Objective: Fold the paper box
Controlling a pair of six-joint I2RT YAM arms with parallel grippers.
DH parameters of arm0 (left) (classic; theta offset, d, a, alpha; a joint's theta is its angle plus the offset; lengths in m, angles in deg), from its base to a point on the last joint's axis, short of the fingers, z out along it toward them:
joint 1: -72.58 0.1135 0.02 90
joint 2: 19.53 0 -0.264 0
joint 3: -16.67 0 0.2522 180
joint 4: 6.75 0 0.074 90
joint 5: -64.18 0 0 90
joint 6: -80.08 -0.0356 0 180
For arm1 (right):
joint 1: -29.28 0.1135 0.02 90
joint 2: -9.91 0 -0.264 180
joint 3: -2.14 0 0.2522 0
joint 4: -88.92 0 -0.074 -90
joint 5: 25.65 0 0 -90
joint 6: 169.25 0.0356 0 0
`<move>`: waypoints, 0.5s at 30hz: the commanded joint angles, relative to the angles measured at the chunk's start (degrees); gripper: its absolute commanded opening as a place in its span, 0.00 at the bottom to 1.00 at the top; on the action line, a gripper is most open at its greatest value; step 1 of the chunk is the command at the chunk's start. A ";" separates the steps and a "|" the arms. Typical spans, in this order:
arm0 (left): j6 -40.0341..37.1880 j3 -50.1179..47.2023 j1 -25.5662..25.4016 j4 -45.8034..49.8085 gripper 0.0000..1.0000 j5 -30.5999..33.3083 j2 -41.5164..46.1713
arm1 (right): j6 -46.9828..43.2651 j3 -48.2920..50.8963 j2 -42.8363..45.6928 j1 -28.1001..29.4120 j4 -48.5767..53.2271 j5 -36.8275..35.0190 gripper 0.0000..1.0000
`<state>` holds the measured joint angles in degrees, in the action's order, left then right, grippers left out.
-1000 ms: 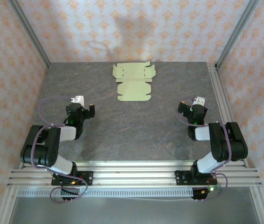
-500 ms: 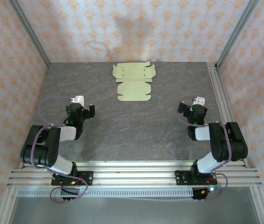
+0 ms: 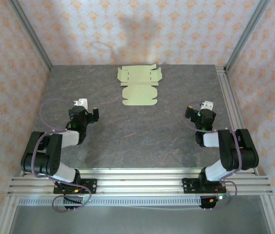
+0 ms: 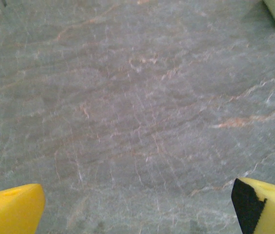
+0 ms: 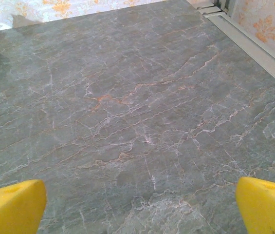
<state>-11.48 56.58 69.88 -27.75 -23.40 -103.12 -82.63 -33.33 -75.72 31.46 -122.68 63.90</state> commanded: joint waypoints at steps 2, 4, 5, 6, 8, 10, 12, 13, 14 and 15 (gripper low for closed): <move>-2.36 2.92 -4.17 8.51 1.00 6.23 9.04 | -2.36 -5.66 7.28 2.03 10.71 -3.41 0.99; -0.97 4.09 -6.78 12.37 1.00 6.90 13.17 | -2.02 -8.83 9.42 3.38 16.68 -3.43 0.99; -0.38 4.57 -8.32 13.97 1.00 6.80 14.77 | 0.27 -11.30 10.31 3.53 21.14 -1.62 0.99; 0.46 5.15 -10.29 15.07 1.00 7.54 16.09 | 2.66 -14.13 10.89 3.58 26.05 0.54 0.99; 0.94 5.96 -14.18 16.41 1.00 7.44 17.67 | 6.92 -19.24 10.88 3.96 33.39 3.89 0.99; 2.70 6.44 -17.98 16.53 1.00 7.54 18.20 | 11.57 -23.02 9.91 4.05 37.04 8.82 0.99; 5.04 6.54 -21.76 15.77 1.00 7.31 17.87 | 16.24 -25.82 7.67 4.07 37.54 13.43 0.99; 6.14 6.62 -23.94 15.29 1.00 7.46 17.30 | 18.92 -27.37 5.95 4.15 37.46 16.18 0.99; 7.18 6.86 -25.81 15.00 1.00 7.88 16.54 | 21.52 -29.11 3.88 4.21 37.60 18.85 0.99; 8.25 7.26 -27.78 14.94 1.00 8.46 15.71 | 23.26 -30.78 1.92 4.37 38.02 20.91 0.99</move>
<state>-7.48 62.26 45.71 -14.92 -17.35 -86.01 -68.36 -61.40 -69.42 35.28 -90.99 75.74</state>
